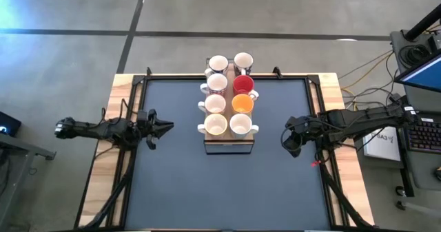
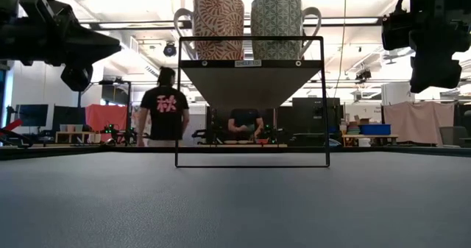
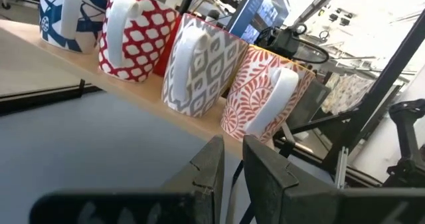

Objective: Place coffee mugs
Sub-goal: Return to Home Position

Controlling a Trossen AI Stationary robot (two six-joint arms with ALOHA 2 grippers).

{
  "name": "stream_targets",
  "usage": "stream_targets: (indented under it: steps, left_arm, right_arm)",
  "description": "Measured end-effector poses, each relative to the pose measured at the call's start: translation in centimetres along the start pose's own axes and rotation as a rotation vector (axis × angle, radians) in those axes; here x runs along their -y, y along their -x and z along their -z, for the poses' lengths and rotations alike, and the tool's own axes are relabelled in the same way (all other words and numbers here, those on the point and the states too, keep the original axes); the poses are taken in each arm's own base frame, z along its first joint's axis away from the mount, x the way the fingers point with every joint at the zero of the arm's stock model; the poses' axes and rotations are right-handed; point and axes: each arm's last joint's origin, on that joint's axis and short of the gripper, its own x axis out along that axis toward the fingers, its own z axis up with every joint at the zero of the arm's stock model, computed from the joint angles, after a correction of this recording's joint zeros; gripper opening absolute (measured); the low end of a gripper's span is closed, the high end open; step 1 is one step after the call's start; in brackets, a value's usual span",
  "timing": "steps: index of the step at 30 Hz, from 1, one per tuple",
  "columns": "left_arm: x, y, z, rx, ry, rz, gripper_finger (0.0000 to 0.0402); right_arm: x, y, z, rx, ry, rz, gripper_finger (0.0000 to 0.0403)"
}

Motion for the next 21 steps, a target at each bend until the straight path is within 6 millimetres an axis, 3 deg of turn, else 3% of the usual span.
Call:
stream_targets:
  steps: [18, 21]
  left_arm:
    - [0.04, -0.08, -0.01, -0.008, -0.003, -0.004, 0.0039]
    - [0.04, -0.08, -0.01, -0.008, -0.003, -0.004, 0.0039]
  right_arm:
    - [0.01, 0.0, 0.0, 0.0, 0.0, 0.001, 0.0061]
    - [0.59, 0.18, 0.35, 0.0, 0.062, 0.08, 0.0061]
